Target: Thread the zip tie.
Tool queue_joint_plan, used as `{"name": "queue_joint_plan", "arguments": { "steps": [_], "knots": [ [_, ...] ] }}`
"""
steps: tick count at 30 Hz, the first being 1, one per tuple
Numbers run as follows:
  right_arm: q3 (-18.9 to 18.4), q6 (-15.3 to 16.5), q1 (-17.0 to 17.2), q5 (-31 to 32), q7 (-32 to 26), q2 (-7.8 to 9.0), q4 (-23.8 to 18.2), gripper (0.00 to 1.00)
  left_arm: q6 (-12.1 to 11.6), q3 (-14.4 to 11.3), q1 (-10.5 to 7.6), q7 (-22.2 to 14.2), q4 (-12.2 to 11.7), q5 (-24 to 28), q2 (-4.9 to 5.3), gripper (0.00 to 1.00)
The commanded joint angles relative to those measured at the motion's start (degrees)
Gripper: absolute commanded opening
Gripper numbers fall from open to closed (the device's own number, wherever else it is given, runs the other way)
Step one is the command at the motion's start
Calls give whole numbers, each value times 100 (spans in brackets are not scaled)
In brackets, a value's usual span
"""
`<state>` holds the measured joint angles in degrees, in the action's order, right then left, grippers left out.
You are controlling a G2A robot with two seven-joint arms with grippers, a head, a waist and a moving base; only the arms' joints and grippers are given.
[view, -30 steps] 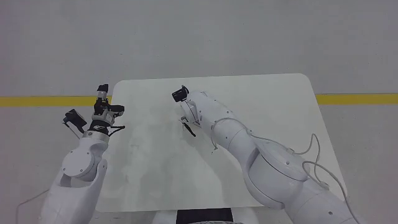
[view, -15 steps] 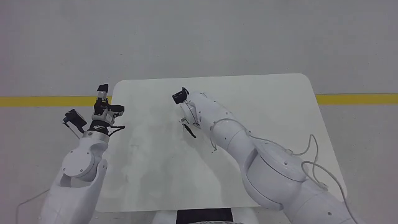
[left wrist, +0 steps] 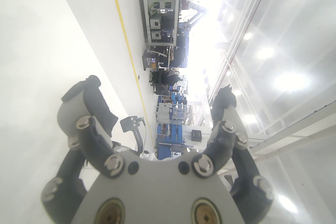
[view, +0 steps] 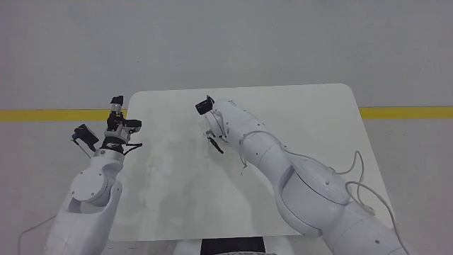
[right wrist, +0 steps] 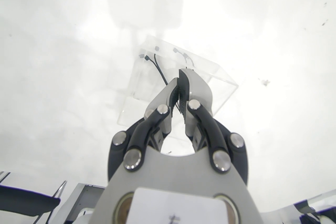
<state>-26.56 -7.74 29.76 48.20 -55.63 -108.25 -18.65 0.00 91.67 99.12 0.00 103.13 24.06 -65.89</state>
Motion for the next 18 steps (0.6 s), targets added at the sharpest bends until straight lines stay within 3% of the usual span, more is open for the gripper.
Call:
{"name": "queue_joint_plan", "arguments": {
  "steps": [1,6,8,10,18],
  "knots": [
    [-36,71,-12,-8,-29,17,-5,0,0,0,0,0,0,0,0,100],
    [-74,8,13,92,33,52,-31,0,0,0,0,0,0,0,0,100],
    [-69,-44,58,161,64,56,-76,14,0,0,0,0,0,0,0,100],
    [-74,-59,99,195,85,59,-109,19,0,0,0,0,0,0,0,100],
    [-92,-47,228,378,220,74,-170,13,0,0,0,0,0,0,0,100]
  ]
}}
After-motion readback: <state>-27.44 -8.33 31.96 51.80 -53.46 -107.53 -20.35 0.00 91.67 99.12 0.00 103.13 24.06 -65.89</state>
